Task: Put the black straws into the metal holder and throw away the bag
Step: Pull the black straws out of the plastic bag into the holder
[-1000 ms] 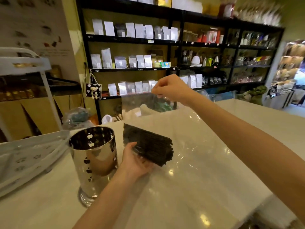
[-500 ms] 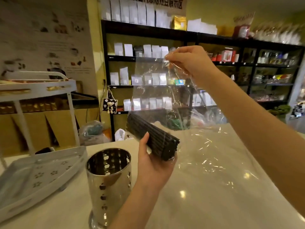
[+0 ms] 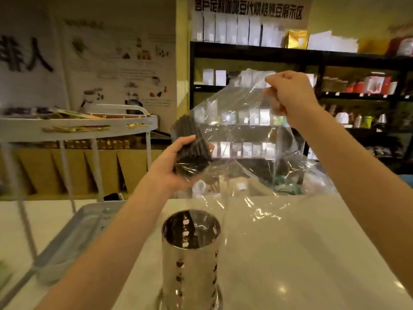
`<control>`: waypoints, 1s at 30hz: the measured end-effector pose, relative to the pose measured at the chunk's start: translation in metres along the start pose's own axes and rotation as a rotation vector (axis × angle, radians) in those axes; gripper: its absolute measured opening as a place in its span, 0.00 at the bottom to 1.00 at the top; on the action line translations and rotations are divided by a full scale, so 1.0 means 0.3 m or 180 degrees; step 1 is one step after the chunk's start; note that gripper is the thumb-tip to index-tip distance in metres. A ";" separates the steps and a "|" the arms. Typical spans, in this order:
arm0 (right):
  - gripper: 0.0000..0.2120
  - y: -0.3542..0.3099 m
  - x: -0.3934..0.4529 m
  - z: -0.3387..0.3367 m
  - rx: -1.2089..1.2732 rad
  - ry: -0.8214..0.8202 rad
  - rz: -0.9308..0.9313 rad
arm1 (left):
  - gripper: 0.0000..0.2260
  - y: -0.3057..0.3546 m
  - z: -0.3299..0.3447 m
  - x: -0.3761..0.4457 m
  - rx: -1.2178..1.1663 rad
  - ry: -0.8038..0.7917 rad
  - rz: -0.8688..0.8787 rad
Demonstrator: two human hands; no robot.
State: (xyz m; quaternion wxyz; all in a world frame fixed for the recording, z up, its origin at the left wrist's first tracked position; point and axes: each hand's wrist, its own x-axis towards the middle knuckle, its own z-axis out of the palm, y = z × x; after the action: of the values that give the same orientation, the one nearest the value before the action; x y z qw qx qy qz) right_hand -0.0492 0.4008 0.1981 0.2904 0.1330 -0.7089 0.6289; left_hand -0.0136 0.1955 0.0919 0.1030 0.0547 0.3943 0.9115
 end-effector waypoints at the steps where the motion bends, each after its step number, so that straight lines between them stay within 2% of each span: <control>1: 0.07 0.016 0.003 0.012 -0.0037 -0.0064 -0.0001 | 0.21 0.020 -0.023 0.018 0.0155 0.0016 -0.0007; 5: 0.10 0.073 0.013 0.052 -0.0025 -0.0260 0.0033 | 0.13 0.068 -0.094 0.086 0.0675 0.0209 0.0063; 8: 0.05 0.101 0.013 0.066 -0.0001 -0.0268 -0.0035 | 0.09 0.074 -0.115 0.129 0.0808 0.0263 0.0063; 14: 0.10 0.167 0.011 0.086 0.0307 -0.0092 -0.0052 | 0.07 0.052 -0.138 0.194 0.0848 0.0074 0.0214; 20: 0.05 0.185 -0.027 0.103 0.0618 -0.0004 -0.0097 | 0.05 0.053 -0.145 0.213 0.1123 -0.0129 0.0378; 28: 0.07 0.184 -0.061 0.089 0.0964 0.0110 -0.0343 | 0.07 0.083 -0.157 0.189 0.1571 -0.0304 0.0867; 30: 0.07 0.195 -0.068 0.086 0.1000 0.0141 -0.0282 | 0.03 0.081 -0.167 0.177 0.1602 -0.0297 0.1017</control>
State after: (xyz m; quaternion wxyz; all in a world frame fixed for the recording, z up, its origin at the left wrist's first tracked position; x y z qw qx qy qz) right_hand -0.0718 0.3822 0.1375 0.3091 0.1940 -0.5887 0.7213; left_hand -0.0778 0.1561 0.0765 -0.0404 0.1817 0.5891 0.7863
